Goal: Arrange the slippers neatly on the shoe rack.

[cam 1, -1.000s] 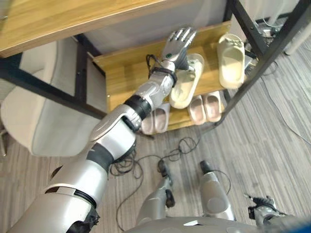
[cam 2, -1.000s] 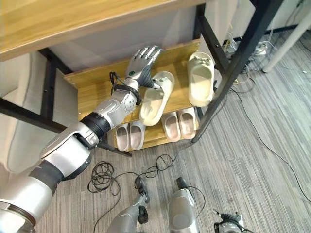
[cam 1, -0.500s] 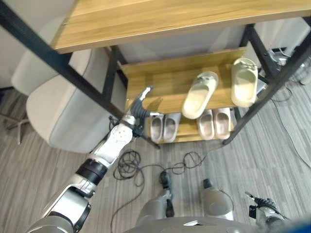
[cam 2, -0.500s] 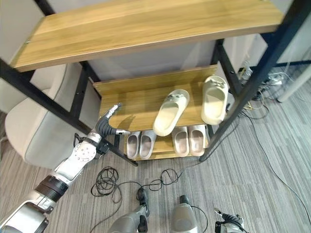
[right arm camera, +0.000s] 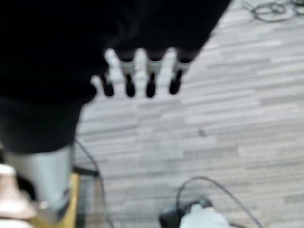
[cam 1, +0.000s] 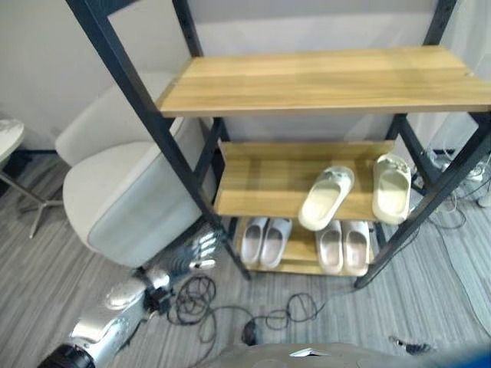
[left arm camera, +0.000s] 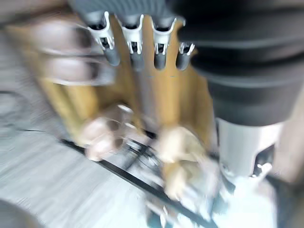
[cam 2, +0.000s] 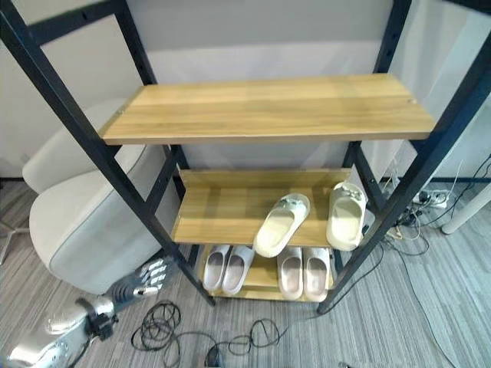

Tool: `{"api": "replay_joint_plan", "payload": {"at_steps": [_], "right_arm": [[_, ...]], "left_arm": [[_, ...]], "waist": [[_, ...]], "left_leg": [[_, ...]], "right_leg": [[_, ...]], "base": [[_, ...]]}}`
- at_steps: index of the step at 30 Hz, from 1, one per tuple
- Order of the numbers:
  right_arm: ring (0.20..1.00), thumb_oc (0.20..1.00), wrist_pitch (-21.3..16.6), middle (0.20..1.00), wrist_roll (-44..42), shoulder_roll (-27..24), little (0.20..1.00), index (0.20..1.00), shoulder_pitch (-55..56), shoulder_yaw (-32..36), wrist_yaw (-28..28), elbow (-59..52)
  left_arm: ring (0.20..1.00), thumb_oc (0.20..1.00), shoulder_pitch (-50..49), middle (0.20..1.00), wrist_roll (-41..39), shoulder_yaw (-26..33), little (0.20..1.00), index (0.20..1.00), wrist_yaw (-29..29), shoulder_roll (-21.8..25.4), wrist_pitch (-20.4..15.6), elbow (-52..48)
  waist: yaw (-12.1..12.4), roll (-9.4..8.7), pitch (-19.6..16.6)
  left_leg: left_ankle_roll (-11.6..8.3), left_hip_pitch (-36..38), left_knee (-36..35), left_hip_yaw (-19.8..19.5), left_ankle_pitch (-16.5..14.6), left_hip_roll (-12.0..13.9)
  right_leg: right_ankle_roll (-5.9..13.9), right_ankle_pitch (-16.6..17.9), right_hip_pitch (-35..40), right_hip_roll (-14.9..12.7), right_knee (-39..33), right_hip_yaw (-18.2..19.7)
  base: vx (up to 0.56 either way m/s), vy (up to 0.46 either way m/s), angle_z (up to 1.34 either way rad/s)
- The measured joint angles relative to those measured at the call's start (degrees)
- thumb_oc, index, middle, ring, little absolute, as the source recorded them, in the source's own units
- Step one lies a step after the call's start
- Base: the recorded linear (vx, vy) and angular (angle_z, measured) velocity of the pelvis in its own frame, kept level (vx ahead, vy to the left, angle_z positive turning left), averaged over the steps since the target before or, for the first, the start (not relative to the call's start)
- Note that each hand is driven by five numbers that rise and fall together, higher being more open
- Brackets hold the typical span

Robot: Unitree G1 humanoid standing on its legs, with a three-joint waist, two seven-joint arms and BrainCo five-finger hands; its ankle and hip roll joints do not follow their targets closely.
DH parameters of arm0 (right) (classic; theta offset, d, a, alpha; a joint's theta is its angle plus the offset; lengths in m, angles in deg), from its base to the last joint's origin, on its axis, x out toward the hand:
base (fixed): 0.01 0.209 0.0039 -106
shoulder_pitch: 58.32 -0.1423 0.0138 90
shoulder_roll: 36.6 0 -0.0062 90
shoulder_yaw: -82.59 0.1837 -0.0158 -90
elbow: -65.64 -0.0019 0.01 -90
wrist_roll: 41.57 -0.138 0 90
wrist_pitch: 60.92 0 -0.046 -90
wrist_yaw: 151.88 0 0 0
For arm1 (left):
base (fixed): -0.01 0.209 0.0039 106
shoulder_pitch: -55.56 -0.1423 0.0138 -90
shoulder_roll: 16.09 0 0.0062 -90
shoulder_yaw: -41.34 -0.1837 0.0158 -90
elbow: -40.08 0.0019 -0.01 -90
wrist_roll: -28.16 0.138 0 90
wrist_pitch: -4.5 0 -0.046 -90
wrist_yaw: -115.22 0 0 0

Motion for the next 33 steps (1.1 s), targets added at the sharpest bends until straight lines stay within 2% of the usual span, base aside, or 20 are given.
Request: {"api": "replay_joint_plan", "payload": {"at_steps": [3, 4, 7, 8, 9, 10, 11, 12, 14, 16, 18, 21, 26, 27, 28, 29, 30, 31, 32, 33], "right_arm": [[1.0, 1.0, -0.35, 1.0, -1.78, -1.58, 1.0, 1.0, -0.13, -1.99, 1.35, -3.17], [1.0, 1.0, -0.84, 1.0, -2.14, -2.67, 1.0, 1.0, -0.13, -2.25, 2.19, -5.12], [1.0, 1.0, -1.2, 1.0, -2.02, -6.3, 1.0, 1.0, -1.46, -2.85, 3.8, -8.48], [1.0, 1.0, -1.2, 1.0, -1.97, -6.8, 1.0, 1.0, -1.72, -3.16, 4.02, -8.87], [1.0, 1.0, -1.19, 1.0, -1.9, -8.15, 1.0, 1.0, -2.51, -4.33, 4.57, -10.17], [1.0, 1.0, -1.23, 1.0, -1.66, -8.41, 1.0, 1.0, -3.07, -4.47, 4.63, -10.57], [1.0, 1.0, -1.61, 1.0, -1.31, -8.57, 1.0, 1.0, -3.66, -4.74, 4.69, -11.24], [1.0, 1.0, -1.53, 1.0, -0.9, -8.55, 1.0, 1.0, -6.07, -7.39, 5.07, -11.75], [1.0, 1.0, -1.73, 1.0, -0.46, -8.2, 1.0, 1.0, -6.3, -8.6, 4.96, -14.28], [1.0, 1.0, -2.31, 1.0, 0.91, -5.18, 1.0, 1.0, -6.51, -10.19, 5.16, -16.61], [1.0, 1.0, -2.39, 1.0, 1.22, -2.56, 1.0, 1.0, -6.4, -11.29, 5.83, -16.77], [1.0, 1.0, -2.3, 1.0, 1.25, 1.91, 1.0, 1.0, -4.31, -13.8, 6.7, -16.75], [1.0, 1.0, -2.42, 1.0, 1.58, 5.55, 1.0, 1.0, -1.81, -18.49, 7.58, -17.33], [1.0, 1.0, -1.53, 1.0, 2.42, 5.3, 1.0, 1.0, 0.56, -17.73, 8.09, -20.56], [1.0, 1.0, -2.06, 1.0, 2.78, 3.44, 1.0, 1.0, 7.05, -16.68, 8.91, -33.3], [1.0, 1.0, -2.78, 1.0, 4.24, 2.61, 1.0, 1.0, 8.29, -16.94, 8.72, -38.27], [1.0, 1.0, -0.71, 1.0, 5.83, 1.45, 1.0, 1.0, 11.8, -16.01, 8.62, -47.46], [1.0, 1.0, -0.73, 1.0, 7.94, -0.97, 1.0, 1.0, 18.65, -15.78, 9.3, -62.89], [1.0, 1.0, -4.36, 1.0, 10.62, -4.21, 1.0, 1.0, 25.75, -14.94, 10.99, -78.58], [1.0, 1.0, -6.22, 1.0, 11.94, -5.88, 1.0, 1.0, 27.17, -15.01, 11.91, -81.89]], "left_arm": [[1.0, 1.0, 1.51, 1.0, 4.84, 4.2, 1.0, 1.0, 2.37, -9.28, -0.3, 19.03], [1.0, 1.0, 0.94, 1.0, 7.93, 5.64, 1.0, 1.0, 3.26, -11.78, -0.48, 23.77], [1.0, 1.0, 1.48, 1.0, 17.33, 10.44, 1.0, 1.0, 5.77, -19.37, -1.1, 38.85], [1.0, 1.0, 1.53, 1.0, 19.37, 10.43, 1.0, 1.0, 6.3, -20.09, -1.14, 40.89], [1.0, 1.0, 2.75, 1.0, 26.32, 11.24, 1.0, 1.0, 7.66, -22.69, -1.51, 48.96], [1.0, 1.0, 2.65, 1.0, 29.67, 10.98, 1.0, 1.0, 8.21, -23.17, -1.5, 50.58], [1.0, 1.0, 2.5, 1.0, 33.69, 10.81, 1.0, 1.0, 8.7, -23.45, -1.61, 52.28], [1.0, 1.0, 3.34, 1.0, 42.72, 10.8, 1.0, 1.0, 10.73, -24.55, -1.99, 57.49], [1.0, 1.0, 3.48, 1.0, 46.43, 11.33, 1.0, 1.0, 12.24, -24.32, -1.99, 57.76], [1.0, 1.0, 3.47, 1.0, 50.63, 11.7, 1.0, 1.0, 13.85, -24.42, -1.76, 58.19], [1.0, 1.0, 4.06, 1.0, 52.45, 11.77, 1.0, 1.0, 14.57, -24.41, -1.5, 58.12], [1.0, 1.0, 4.91, 1.0, 52.83, 10.74, 1.0, 1.0, 15.45, -24.64, -1.29, 56.6], [1.0, 1.0, 6.17, 1.0, 52.64, 9.51, 1.0, 1.0, 17.47, -24.54, -1.3, 54.21], [1.0, 1.0, 6.37, 1.0, 52.52, 9.54, 1.0, 1.0, 17.61, -24.56, -1.33, 53.59], [1.0, 1.0, 5.62, 1.0, 52.38, 9.73, 1.0, 1.0, 17.91, -24.44, -1.32, 51.54], [1.0, 1.0, 5.2, 1.0, 52.22, 9.78, 1.0, 1.0, 17.95, -24.69, -1.32, 50.55], [1.0, 1.0, 4.54, 1.0, 52.18, 10.87, 1.0, 1.0, 17.97, -24.02, -1.29, 49.21], [1.0, 1.0, 4.42, 1.0, 52.07, 12.71, 1.0, 1.0, 18.01, -24.5, -1.66, 47.6], [1.0, 1.0, 3.73, 1.0, 51.88, 14.47, 1.0, 1.0, 18.02, -25.09, -2.69, 47.5], [1.0, 1.0, 3.14, 1.0, 51.92, 14.46, 1.0, 1.0, 18.07, -24.85, -2.73, 47.69]], "waist": [[-0.32, -0.08, -1.6], [-0.2, -1.19, -1.7], [0.05, -2.31, -2.56], [0.05, -2.86, -2.48], [0.24, -3.42, -2.96], [0.23, -4.07, -2.82], [0.57, -5.55, -3.04], [0.91, -6.38, -3.83], [1.17, -6.93, -4.29], [1.48, -8.02, -5.04], [1.59, -8.22, -5.15], [2.79, -7.87, -5.04], [3.35, -8.0, -4.73], [3.32, -8.32, -4.72], [3.59, -7.89, -4.37], [2.18, -8.56, -3.81], [1.27, -8.45, -3.28], [0.92, -8.02, -2.52], [0.19, -7.81, -1.81], [-0.47, -8.06, -1.78]], "left_leg": [[0.12, 0.08, 0.0, -0.63, -0.11, 0.06], [0.06, -0.02, 0.04, -0.68, -0.09, 0.11], [0.01, -0.03, 0.29, -0.78, -0.03, 0.05], [-0.01, -0.08, 0.29, -0.79, -0.02, 0.03], [0.0, -0.03, 0.29, -0.79, -0.01, 0.01], [0.0, -0.02, 0.28, -0.78, -0.01, 0.03], [-0.02, -0.02, 0.3, -0.83, 0.0, 0.09], [0.01, 0.04, 0.28, -0.61, -0.02, 0.01], [0.08, 0.05, 0.19, -0.52, -0.07, -0.04], [0.09, 0.12, 0.0, -0.46, -0.09, -0.02], [0.09, 0.12, -0.01, -0.5, -0.09, 0.06], [0.08, 0.11, -0.01, -0.54, -0.06, -0.01], [0.05, -0.14, 0.0, -0.73, -0.01, -0.02], [0.01, -0.14, 0.01, -0.73, 0.01, -0.04], [0.1, -0.46, -0.02, -0.94, 0.11, -0.35], [0.23, -0.09, 0.0, -0.76, 0.13, -0.31], [0.22, -0.09, -0.04, -0.69, 0.12, -0.27], [0.21, -0.08, -0.06, -0.59, 0.12, -0.31], [0.3, 0.37, -0.05, 0.12, -0.05, -0.17], [0.3, 0.58, -0.06, 0.53, -0.18, -0.02]], "right_leg": [[-0.22, 0.37, 0.74, 0.05, -1.06, -0.37], [-0.27, 0.36, 0.68, 0.12, -1.08, -0.46], [-0.39, 0.4, 0.66, 0.08, -0.97, -0.62], [-0.4, 0.41, 0.64, 0.07, -0.99, -0.64], [-0.74, 0.27, 0.65, 0.04, -0.98, -0.62], [-0.78, 0.23, 0.66, 0.05, -1.0, -0.61], [-0.8, 0.25, 0.66, 0.11, -0.95, -0.67], [-1.11, 0.24, 0.69, -0.03, -1.2, -0.49], [-0.84, 0.43, 0.76, -0.13, -1.34, -0.42], [-0.51, 0.67, 0.83, -0.1, -1.35, -0.42], [-0.56, 0.7, 0.86, -0.01, -1.31, -0.46], [-0.61, 0.81, 0.86, -0.06, -1.33, -0.48], [-1.4, 0.7, 0.86, -0.1, -1.75, -0.77], [-1.43, 0.69, 0.8, -0.17, -1.73, -0.77], [-1.5, 0.63, 0.85, -0.43, -1.84, -1.44], [-0.74, 1.14, 0.93, -0.41, -1.7, -1.06], [-0.73, 1.27, 0.84, -0.39, -1.5, -1.03], [-0.63, 1.36, 0.68, -0.42, -0.99, -1.05], [-0.28, 1.58, 0.71, -0.4, -0.84, -0.99], [-0.19, 1.65, 0.74, -0.36, -0.92, -0.84]], "base": [[0.01, 0.068, 0.07], [0.01, 0.053, 0.02], [0.01, 0.049, 0.03], [0.01, 0.061, 0.01], [0.01, 0.044, 0.0], [0.05, 0.08, 0.0], [0.06, 0.099, -0.05], [0.06, 0.076, -0.06], [0.04, 0.049, -0.04], [0.03, 0.061, 0.0], [0.0, 0.025, 0.0], [-0.02, 0.049, 0.0], [-0.03, 0.048, 0.01], [-0.02, 0.044, 0.1], [-0.08, 0.066, 0.02], [-0.04, 0.063, 0.01], [0.0, 0.044, -0.06], [0.03, 0.019, -0.12], [-0.01, 0.022, -0.2], [-0.02, 0.037, -0.35]]}}
